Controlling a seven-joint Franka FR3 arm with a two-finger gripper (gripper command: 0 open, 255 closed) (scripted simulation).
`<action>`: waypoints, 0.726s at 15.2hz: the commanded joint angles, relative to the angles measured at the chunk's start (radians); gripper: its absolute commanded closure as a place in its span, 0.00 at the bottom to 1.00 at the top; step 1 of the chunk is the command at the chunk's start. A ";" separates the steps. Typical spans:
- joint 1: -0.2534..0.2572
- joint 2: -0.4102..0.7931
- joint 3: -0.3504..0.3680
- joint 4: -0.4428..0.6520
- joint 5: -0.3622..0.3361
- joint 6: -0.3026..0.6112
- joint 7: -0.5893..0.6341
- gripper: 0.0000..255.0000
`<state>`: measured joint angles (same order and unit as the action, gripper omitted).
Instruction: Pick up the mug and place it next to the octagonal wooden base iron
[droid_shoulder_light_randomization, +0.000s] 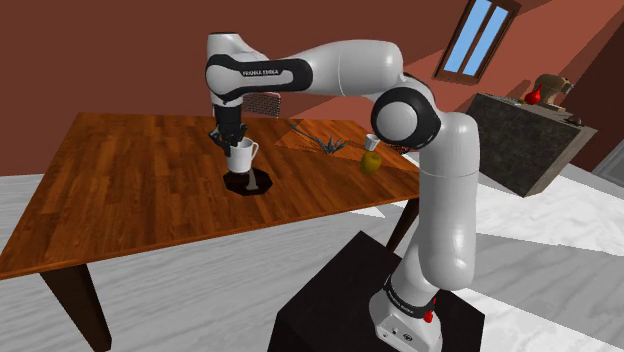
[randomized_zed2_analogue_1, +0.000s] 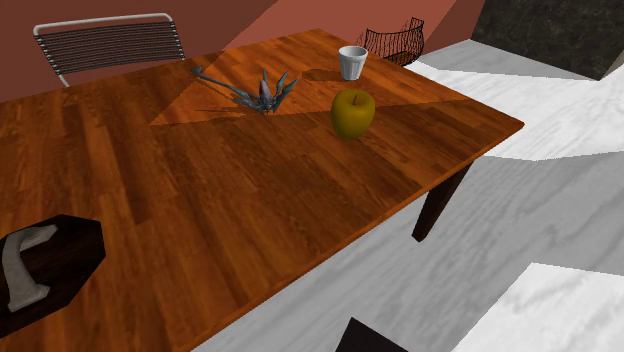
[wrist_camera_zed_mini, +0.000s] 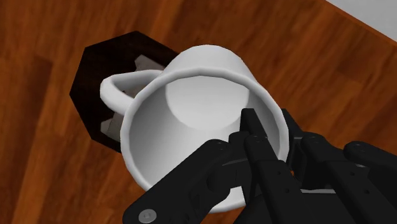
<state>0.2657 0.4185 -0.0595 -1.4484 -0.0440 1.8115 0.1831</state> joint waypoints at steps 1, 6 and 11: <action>0.001 0.004 0.001 -0.018 0.000 0.023 0.004 1.00; 0.001 0.017 0.001 -0.067 0.000 0.084 0.007 1.00; 0.001 0.035 0.001 -0.107 0.000 0.142 0.010 1.00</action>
<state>0.2666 0.4512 -0.0584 -1.5480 -0.0443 1.9434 0.1919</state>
